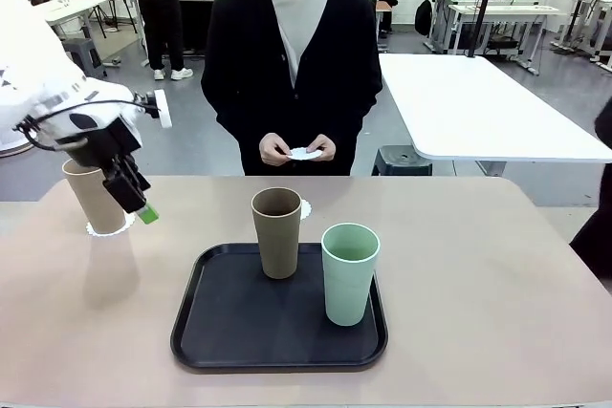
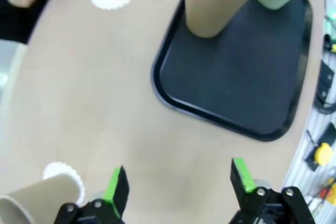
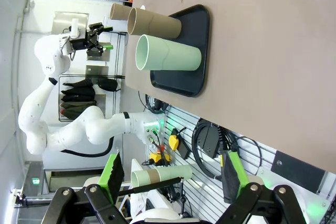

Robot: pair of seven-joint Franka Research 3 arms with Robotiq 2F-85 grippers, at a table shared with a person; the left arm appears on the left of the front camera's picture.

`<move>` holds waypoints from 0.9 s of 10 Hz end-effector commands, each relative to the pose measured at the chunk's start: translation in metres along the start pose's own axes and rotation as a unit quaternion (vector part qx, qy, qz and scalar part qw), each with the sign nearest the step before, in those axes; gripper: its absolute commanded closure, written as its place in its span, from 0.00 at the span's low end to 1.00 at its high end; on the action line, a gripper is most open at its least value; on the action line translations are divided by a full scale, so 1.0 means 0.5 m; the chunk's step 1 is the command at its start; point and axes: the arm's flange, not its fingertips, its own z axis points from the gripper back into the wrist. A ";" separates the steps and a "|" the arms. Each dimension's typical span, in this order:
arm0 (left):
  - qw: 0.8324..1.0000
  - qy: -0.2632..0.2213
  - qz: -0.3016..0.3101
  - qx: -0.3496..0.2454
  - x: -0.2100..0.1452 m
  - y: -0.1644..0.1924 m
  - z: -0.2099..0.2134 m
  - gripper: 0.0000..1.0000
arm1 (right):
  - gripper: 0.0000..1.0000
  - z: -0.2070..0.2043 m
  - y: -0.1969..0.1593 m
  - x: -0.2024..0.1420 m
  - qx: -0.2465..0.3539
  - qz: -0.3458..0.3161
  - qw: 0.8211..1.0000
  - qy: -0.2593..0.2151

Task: Place coasters on the table and set cups on them.
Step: Take one Reusable plastic cup from the Flat Tray and place it on a coaster set by the human.

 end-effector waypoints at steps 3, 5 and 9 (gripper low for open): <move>1.000 -0.008 0.003 0.010 0.001 0.003 0.023 0.00 | 0.00 -0.002 -0.001 0.002 0.012 0.008 1.000 -0.006; 1.000 -0.008 0.003 0.010 0.001 0.003 0.023 0.00 | 0.00 -0.002 -0.001 0.002 0.012 0.008 1.000 -0.006; 0.989 -0.113 -0.088 -0.035 0.048 0.087 -0.002 0.00 | 0.00 -0.002 -0.001 0.002 0.012 0.008 1.000 -0.006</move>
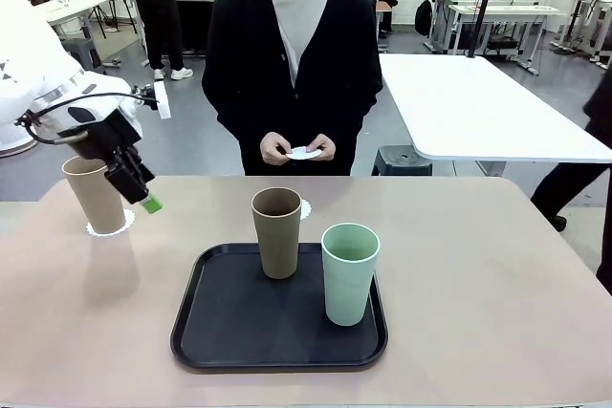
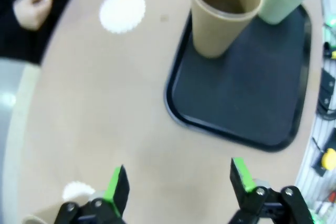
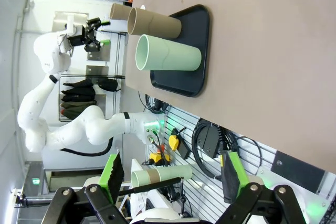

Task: Place coasters on the table and set cups on them.
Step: Take one Reusable plastic cup from the Flat Tray and place it on a coaster set by the human.

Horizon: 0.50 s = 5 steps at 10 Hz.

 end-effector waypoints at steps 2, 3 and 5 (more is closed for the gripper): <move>0.981 -0.123 -0.109 -0.102 0.044 0.085 -0.069 0.00 | 0.00 -0.002 -0.001 0.002 0.012 0.008 1.000 -0.006; 0.969 -0.146 -0.134 -0.144 0.051 0.103 -0.094 0.00 | 0.00 -0.002 -0.001 0.002 0.012 0.008 1.000 -0.006; 0.944 -0.196 -0.180 -0.194 0.032 0.109 -0.123 0.00 | 0.00 -0.002 -0.001 0.002 0.012 0.008 1.000 -0.006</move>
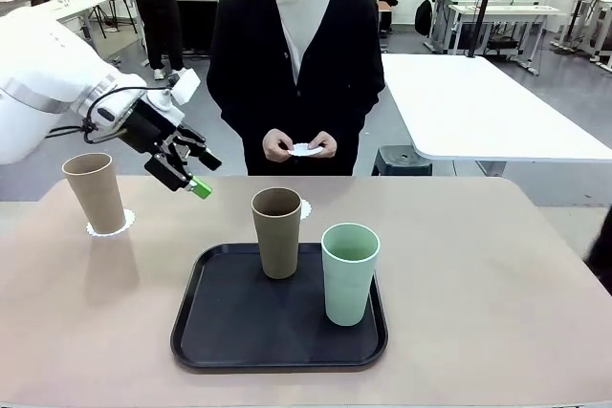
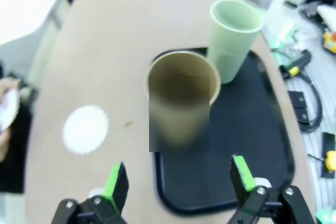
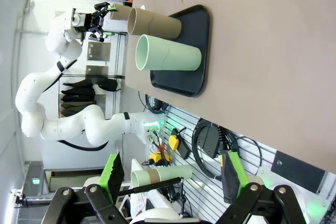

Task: Place coasters on the table and set cups on them.
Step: Take one Reusable plastic cup from the Flat Tray and place it on a coaster set by the human.

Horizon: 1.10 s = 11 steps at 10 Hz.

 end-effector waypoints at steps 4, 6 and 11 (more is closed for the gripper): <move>0.988 -0.145 -0.025 0.048 -0.124 -0.022 -0.003 0.00 | 0.00 -0.003 -0.001 0.002 0.012 0.008 1.000 -0.006; 0.984 -0.152 -0.012 0.087 -0.130 -0.052 -0.031 0.00 | 0.00 -0.003 -0.001 0.002 0.012 0.008 1.000 -0.006; 0.986 -0.150 0.010 0.070 -0.147 -0.039 -0.022 0.00 | 0.00 -0.003 -0.001 0.002 0.012 0.008 1.000 -0.006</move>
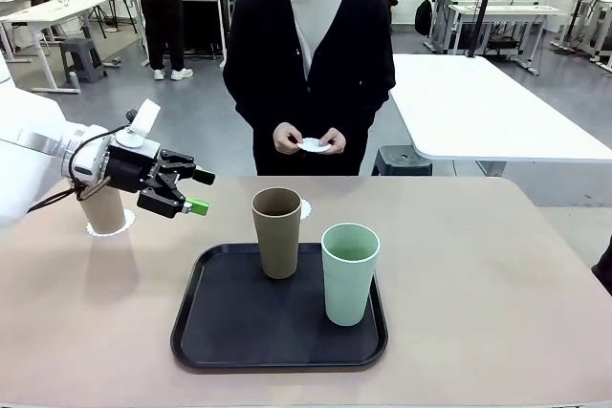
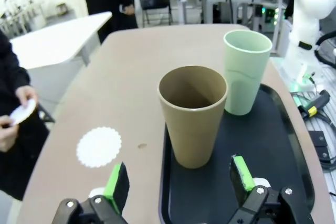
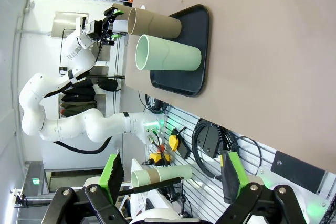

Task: Place coasters on the table and set cups on them.
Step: Take one Reusable plastic cup from the Flat Tray and place it on a coaster set by the human.

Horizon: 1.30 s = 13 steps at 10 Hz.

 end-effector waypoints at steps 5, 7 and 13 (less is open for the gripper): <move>0.999 -0.036 -0.008 -0.006 -0.028 -0.022 -0.033 0.00 | 0.00 -0.003 -0.001 0.002 0.012 0.008 1.000 -0.006; 0.998 -0.056 -0.019 -0.006 -0.057 -0.029 -0.042 0.00 | 0.00 -0.003 -0.001 0.002 0.012 0.008 1.000 -0.006; 0.996 -0.071 -0.045 -0.002 -0.105 -0.021 -0.107 0.00 | 0.00 -0.003 -0.001 0.002 0.012 0.008 1.000 -0.006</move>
